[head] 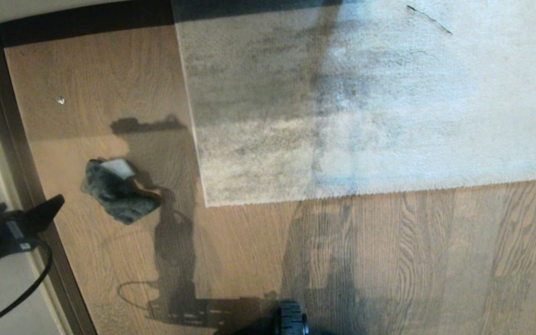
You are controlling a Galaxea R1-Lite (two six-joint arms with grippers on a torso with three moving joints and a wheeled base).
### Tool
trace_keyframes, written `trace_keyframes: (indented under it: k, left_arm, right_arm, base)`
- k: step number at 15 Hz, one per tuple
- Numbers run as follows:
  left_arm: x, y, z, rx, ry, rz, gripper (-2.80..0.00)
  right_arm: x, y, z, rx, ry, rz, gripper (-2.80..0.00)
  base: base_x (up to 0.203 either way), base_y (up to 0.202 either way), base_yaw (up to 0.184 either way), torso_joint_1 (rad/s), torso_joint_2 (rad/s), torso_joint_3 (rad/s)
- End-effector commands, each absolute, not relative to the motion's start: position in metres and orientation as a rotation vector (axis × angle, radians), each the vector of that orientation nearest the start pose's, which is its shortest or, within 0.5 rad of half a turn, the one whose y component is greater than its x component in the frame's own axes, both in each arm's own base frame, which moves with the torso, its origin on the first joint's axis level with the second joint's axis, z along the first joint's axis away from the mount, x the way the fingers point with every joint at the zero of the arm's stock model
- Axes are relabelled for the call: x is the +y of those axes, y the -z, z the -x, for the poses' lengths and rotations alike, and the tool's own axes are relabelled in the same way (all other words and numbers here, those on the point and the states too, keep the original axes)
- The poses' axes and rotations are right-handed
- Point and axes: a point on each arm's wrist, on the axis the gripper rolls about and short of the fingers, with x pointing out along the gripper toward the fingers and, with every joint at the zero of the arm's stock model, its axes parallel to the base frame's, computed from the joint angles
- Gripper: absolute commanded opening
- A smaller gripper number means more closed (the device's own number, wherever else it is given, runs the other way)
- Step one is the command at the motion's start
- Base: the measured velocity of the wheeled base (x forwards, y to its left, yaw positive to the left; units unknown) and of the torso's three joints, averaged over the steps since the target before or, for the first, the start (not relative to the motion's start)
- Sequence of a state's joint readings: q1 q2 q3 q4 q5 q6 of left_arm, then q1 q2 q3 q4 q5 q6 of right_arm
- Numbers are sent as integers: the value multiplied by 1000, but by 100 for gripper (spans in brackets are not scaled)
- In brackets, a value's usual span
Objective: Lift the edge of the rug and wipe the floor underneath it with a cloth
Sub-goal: Pick up the rag
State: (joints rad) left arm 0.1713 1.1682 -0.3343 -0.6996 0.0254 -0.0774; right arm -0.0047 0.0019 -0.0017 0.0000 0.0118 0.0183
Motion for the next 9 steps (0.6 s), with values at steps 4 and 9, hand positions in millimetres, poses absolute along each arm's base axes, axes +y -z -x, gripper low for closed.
trace_keyframes:
  k: [4, 9]
  left_arm:
    - [35, -166, -193, 128, -206, 86, 0]
    - [41, -143, -231, 94, -203, 84, 0]
  right_arm:
    - [0, -76, 23, 0, -8, -18, -280]
    - [0, -76, 23, 0, -8, -18, -280]
  base:
    - [0, 0, 0, 0, 0, 0]
    - [0, 0, 0, 0, 0, 0]
